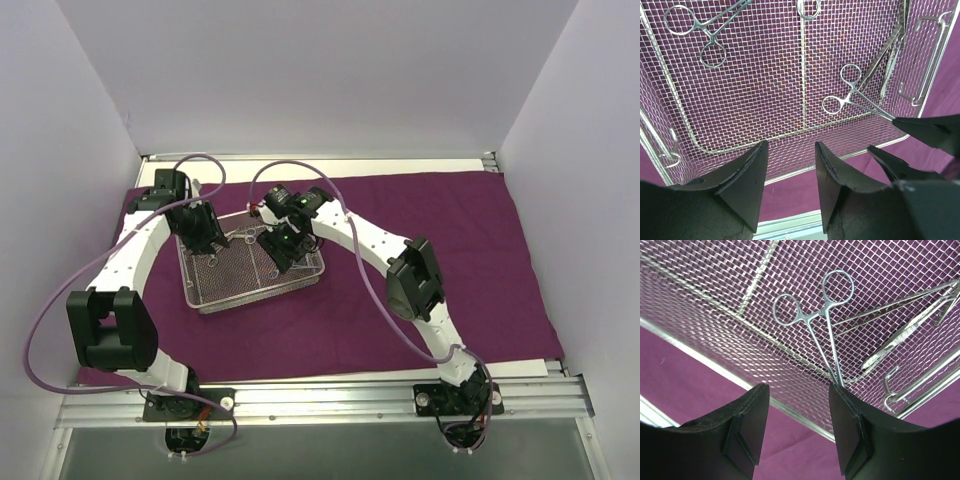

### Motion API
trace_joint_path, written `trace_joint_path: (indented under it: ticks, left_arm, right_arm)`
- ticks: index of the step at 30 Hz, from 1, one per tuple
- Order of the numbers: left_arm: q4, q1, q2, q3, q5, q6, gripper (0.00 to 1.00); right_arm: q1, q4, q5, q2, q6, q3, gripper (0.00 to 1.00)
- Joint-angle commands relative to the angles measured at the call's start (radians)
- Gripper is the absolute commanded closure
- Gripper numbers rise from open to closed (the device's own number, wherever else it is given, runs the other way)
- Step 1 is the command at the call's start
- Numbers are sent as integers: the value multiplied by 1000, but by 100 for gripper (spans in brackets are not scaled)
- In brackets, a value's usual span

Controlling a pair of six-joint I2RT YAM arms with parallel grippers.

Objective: Open and lay out the surgical kit
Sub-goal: Pick up the medical item from the container.

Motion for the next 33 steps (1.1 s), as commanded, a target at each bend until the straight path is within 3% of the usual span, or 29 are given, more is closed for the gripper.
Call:
trace_joint_path:
  ticks: [1, 10, 33]
  left_arm:
    - [34, 8, -30, 10, 5, 0, 49]
    - [48, 15, -41, -20, 14, 5, 49]
    - [66, 57, -44, -53, 37, 8, 49]
  right_arm:
    - [0, -16, 65, 16, -27, 9, 49]
    - [13, -14, 160, 39, -45, -12, 50]
    - [37, 7, 163, 98, -62, -54, 55]
